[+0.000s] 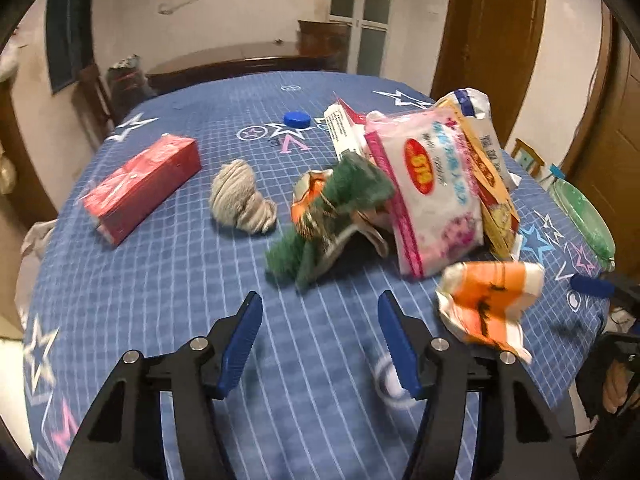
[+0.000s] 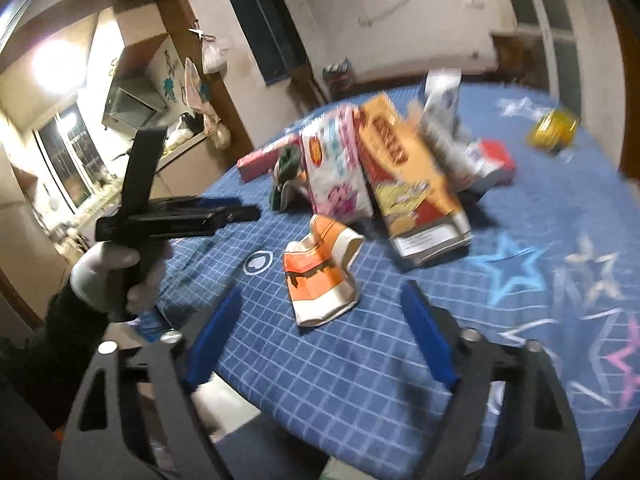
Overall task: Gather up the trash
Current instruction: 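Grasp the green scouring pad with the left tool while the right tool grasps the orange wrapper, then carry the scouring pad and orange wrapper in both tools over the green bin, then open both tools to drop the pad and wrapper into the bin, then swing both tools back to the table and grasp the pink wipes pack with the left tool, then grasp the yellow medicine box with the right tool while the left tool holds the wipes pack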
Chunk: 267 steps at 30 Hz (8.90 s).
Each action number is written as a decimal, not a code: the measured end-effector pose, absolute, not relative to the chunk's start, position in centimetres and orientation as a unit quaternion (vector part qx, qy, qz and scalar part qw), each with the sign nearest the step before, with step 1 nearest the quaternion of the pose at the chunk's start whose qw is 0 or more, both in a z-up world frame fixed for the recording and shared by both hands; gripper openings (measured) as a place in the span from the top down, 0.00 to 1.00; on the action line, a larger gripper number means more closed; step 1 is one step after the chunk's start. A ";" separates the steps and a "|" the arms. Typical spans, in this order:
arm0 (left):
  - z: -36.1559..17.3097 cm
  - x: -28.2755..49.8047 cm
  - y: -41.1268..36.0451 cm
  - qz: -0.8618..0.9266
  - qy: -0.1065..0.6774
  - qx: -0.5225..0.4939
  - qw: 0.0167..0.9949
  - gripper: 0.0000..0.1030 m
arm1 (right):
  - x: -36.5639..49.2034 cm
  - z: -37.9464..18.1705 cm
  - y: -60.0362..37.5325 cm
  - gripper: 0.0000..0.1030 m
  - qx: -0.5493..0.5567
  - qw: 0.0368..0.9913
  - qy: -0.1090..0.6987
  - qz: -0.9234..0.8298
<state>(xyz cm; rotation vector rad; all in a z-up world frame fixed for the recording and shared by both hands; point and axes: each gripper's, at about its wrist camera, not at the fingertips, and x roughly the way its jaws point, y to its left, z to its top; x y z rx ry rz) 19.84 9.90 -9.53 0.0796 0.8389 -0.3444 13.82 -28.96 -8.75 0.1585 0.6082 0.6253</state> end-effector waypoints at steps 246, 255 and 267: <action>-5.9 17.3 -0.4 -0.150 0.328 -0.102 0.927 0.66 | 17.8 -5.8 -27.6 0.32 -0.116 0.932 0.258 0.228; -6.8 17.2 0.2 -0.152 0.342 -0.109 0.921 0.66 | 22.0 -7.0 -22.3 0.24 -0.222 0.923 0.258 0.178; -7.1 16.9 -0.7 -0.149 0.336 -0.093 0.925 0.66 | 21.0 -6.4 -23.0 0.44 -0.160 0.943 0.238 0.166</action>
